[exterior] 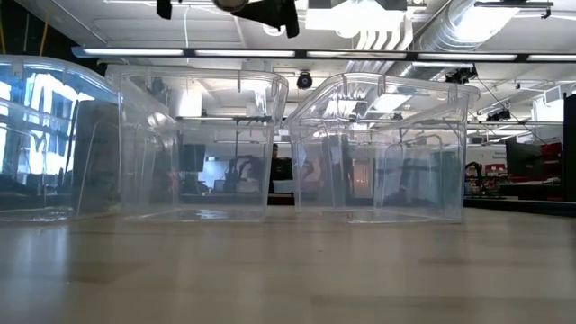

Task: Sort soda cans
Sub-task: Put the white-yellow soda can into the left transparent container

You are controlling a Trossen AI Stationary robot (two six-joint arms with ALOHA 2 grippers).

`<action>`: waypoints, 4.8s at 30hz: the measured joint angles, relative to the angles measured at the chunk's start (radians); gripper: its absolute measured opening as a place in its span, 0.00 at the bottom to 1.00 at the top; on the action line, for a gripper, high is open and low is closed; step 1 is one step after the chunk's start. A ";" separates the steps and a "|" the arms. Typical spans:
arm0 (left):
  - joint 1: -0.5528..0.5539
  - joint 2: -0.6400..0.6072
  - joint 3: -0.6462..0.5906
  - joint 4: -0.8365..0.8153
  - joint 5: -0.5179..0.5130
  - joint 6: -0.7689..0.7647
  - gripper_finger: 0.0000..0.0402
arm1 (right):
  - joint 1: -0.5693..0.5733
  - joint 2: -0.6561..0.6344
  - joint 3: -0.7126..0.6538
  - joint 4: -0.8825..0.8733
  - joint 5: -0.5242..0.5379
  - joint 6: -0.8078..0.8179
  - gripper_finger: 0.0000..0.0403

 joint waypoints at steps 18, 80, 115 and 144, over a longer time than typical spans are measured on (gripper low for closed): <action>0.001 0.050 0.000 0.093 0.006 0.074 0.53 | -0.005 -0.006 0.000 -0.025 -0.015 -0.035 0.59; 0.202 0.200 0.504 -1.098 0.662 0.042 0.59 | 0.034 -0.284 0.001 -0.906 0.183 -0.267 0.92; 0.146 0.076 0.332 -1.813 0.632 -0.492 0.59 | -0.098 -0.347 0.001 -0.913 0.217 -0.258 0.86; 0.146 0.097 0.182 -1.679 0.585 -0.476 0.93 | -0.098 -0.346 0.000 -0.914 0.212 -0.231 0.86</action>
